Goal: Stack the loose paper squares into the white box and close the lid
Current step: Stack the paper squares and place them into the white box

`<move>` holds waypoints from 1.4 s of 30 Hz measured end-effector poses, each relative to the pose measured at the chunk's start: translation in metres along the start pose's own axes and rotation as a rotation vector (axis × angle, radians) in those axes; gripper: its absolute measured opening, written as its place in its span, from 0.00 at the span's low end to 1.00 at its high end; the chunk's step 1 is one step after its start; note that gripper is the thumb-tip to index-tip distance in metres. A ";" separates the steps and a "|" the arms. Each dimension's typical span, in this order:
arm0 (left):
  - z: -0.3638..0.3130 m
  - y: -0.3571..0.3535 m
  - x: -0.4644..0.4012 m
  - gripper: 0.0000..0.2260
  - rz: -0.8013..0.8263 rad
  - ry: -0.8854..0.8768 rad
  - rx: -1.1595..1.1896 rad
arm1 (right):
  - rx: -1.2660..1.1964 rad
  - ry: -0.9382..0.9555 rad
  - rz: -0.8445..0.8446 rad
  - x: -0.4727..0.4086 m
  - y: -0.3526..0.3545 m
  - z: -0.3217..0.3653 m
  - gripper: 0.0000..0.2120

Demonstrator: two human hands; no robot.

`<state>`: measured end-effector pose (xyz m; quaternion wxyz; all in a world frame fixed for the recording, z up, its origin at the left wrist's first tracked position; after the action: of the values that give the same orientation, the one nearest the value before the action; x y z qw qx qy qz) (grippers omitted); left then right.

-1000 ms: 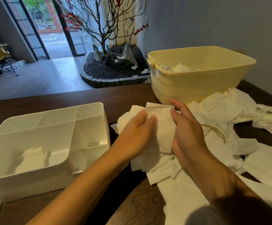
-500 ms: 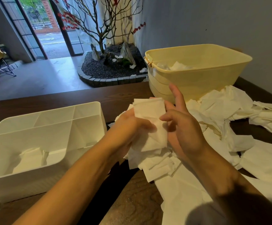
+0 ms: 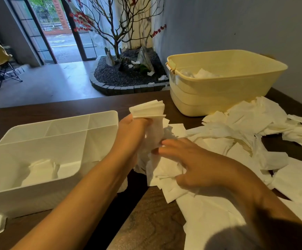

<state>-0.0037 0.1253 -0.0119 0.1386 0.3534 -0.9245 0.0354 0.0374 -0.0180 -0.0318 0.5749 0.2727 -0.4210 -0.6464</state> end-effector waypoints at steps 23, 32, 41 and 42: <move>-0.002 -0.008 0.005 0.13 0.174 -0.080 -0.193 | -0.559 0.008 -0.656 -0.001 0.023 -0.022 0.09; 0.012 -0.013 0.001 0.13 0.166 0.233 -0.006 | -1.609 -0.216 -0.922 -0.003 0.015 -0.037 0.12; 0.007 -0.006 0.000 0.16 0.165 0.125 -0.168 | -1.537 -0.135 -0.887 -0.008 0.016 -0.032 0.13; 0.004 -0.008 0.001 0.14 0.188 0.089 -0.217 | -1.532 -0.177 -0.917 -0.008 0.015 -0.034 0.12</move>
<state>-0.0001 0.1184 -0.0162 0.2128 0.2463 -0.9449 -0.0362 0.0752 -0.0183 -0.0369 0.2500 -0.0951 0.2332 -0.9349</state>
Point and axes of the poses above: each hand's wrist, its own x-axis away from the middle knuckle, its own y-axis out of the back of the hand, z = x × y, the point moved 6 cm from there along -x, towards the middle knuckle, and after that the axes turned 12 degrees about y, right-handed, at the moved point
